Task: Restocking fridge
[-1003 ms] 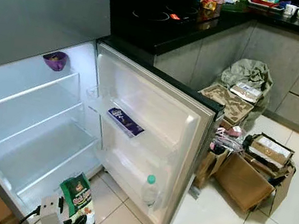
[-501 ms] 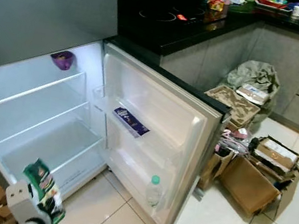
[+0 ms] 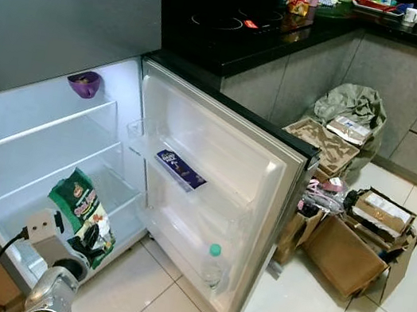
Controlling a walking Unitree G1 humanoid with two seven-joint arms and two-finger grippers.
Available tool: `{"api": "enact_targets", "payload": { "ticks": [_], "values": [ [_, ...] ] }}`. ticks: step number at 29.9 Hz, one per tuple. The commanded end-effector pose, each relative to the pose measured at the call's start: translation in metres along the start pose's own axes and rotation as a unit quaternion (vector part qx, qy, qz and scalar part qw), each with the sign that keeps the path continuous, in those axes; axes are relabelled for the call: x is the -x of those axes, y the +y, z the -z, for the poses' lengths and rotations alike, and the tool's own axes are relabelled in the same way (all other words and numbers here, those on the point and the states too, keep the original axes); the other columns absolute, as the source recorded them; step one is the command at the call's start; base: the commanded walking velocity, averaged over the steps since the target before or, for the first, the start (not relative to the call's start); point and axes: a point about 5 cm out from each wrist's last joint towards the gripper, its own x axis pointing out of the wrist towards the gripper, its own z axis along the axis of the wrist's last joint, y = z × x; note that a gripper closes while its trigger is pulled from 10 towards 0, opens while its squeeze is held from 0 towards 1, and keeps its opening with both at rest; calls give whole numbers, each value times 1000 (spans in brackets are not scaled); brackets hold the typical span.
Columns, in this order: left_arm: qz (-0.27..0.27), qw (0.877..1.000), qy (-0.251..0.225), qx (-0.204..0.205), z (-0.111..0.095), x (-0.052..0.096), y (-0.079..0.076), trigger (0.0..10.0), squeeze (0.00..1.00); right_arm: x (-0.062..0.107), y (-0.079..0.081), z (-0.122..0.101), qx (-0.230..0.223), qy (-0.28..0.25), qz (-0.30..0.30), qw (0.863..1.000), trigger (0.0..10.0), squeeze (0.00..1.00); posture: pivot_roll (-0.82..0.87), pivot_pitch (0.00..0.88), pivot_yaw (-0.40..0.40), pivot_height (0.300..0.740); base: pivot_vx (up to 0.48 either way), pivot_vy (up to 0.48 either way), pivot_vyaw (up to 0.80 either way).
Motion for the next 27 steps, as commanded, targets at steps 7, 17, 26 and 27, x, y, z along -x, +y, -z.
{"api": "enact_targets", "payload": {
  "ticks": [7, 17, 26, 27],
  "values": [
    [2, 998, 57, -10, 29, 13, 1, 10000, 0, -2, 6, -8, 1, -21, -27, 999, 10000, 0, -86, 53, 16, 740, 0, -370, 0],
    [-10, 996, 87, -8, 47, 24, 4, 10000, 0, -4, 8, -15, 20, -32, -47, 998, 10000, 0, -85, 55, 16, 740, 0, -478, 0],
    [-26, 996, 87, -10, 46, 25, 6, 10000, 0, -4, 18, -29, 50, -61, -127, 989, 10000, 0, -85, 52, 9, 740, 0, -267, 317],
    [-29, 996, 86, -10, 46, 25, 7, 10000, 0, -4, 19, -30, 53, -62, -136, 987, 10000, 0, -85, 52, 9, 740, 0, 0, 712]
  ]
}}
